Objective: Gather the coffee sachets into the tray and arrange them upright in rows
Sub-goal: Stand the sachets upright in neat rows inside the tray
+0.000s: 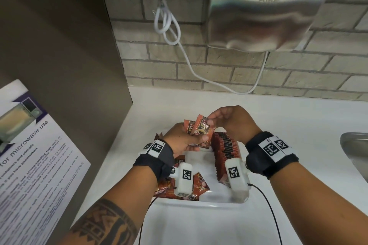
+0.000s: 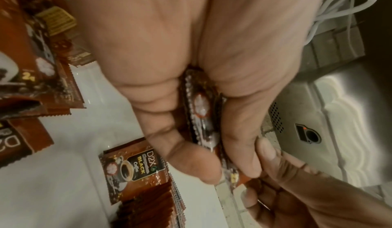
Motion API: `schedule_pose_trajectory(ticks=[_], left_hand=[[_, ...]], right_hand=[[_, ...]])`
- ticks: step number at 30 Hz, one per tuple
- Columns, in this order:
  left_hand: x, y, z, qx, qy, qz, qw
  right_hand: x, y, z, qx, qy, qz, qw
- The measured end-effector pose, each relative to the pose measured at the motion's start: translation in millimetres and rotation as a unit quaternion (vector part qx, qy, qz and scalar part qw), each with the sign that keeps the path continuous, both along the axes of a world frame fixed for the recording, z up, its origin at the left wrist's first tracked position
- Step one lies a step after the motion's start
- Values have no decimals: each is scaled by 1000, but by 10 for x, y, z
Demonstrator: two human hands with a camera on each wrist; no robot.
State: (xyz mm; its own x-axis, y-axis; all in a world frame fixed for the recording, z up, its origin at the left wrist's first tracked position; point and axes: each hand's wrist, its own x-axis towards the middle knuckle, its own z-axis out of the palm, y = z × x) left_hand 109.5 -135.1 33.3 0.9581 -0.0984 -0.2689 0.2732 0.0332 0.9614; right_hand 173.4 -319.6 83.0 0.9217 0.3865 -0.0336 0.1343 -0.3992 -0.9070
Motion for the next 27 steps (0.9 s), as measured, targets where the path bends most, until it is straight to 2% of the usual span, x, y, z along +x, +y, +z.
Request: schedule_pose_trajectory(ticks=[4, 10, 12, 14, 17, 20, 21, 24, 27], left_hand=[[-2, -2, 3, 32, -24, 17, 999], [1, 35, -47, 70, -29, 32, 997], [9, 53, -57, 91, -10, 49, 995], [20, 81, -51, 119, 49, 57, 990], [17, 111, 20, 227, 132, 1, 965], [24, 56, 33, 370, 143, -102, 912], [27, 18, 15, 384, 143, -124, 904], [65, -115, -86, 356, 171, -153, 906], [104, -205, -123, 370, 170, -165, 898]], right_hand=[[-13, 17, 72, 6, -5, -5, 1000], [9, 43, 115, -53, -28, -1, 998], [16, 56, 118, -69, -48, -12, 996], [28, 55, 104, -101, -61, -12, 993], [31, 29, 56, -166, -73, -9, 983], [31, 59, -48, -226, -68, -14, 972], [23, 86, -83, -243, -60, -19, 968], [18, 182, -188, -281, -46, -35, 958], [8, 265, -250, -313, -33, -42, 948]])
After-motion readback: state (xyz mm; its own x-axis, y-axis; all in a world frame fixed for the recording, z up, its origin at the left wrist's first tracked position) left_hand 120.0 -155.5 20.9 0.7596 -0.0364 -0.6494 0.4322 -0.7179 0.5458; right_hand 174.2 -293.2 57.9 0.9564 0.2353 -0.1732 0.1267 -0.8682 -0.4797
